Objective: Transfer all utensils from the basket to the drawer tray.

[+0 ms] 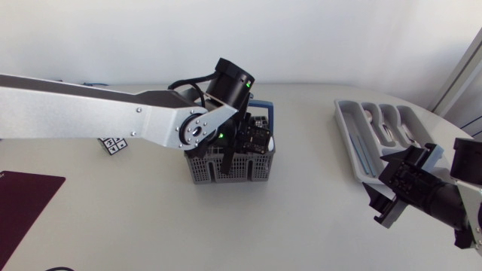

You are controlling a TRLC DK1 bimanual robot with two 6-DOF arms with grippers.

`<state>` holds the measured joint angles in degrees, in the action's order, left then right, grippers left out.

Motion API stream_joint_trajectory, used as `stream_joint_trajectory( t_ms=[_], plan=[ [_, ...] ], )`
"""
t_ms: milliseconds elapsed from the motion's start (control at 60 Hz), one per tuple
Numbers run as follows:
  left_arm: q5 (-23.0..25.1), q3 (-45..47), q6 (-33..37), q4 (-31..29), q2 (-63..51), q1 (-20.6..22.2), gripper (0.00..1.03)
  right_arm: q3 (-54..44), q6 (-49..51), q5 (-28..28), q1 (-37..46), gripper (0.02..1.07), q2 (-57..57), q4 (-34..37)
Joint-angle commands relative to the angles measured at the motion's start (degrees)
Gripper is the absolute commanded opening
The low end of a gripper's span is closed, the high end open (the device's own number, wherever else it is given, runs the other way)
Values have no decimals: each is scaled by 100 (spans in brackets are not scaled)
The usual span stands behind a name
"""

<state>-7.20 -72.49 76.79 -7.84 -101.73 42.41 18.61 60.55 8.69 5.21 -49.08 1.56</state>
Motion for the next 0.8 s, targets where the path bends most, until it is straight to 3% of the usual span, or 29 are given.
stream_joint_trajectory(
  t_ms=[0,783],
  plan=[
    [-27,-195,204,10,92,-40,4,-200,-149,-60,-117,88,48,55],
    [-106,-503,275,-1018,1279,-23,4,-270,-474,-614,-1022,89,883,705]
  ],
)
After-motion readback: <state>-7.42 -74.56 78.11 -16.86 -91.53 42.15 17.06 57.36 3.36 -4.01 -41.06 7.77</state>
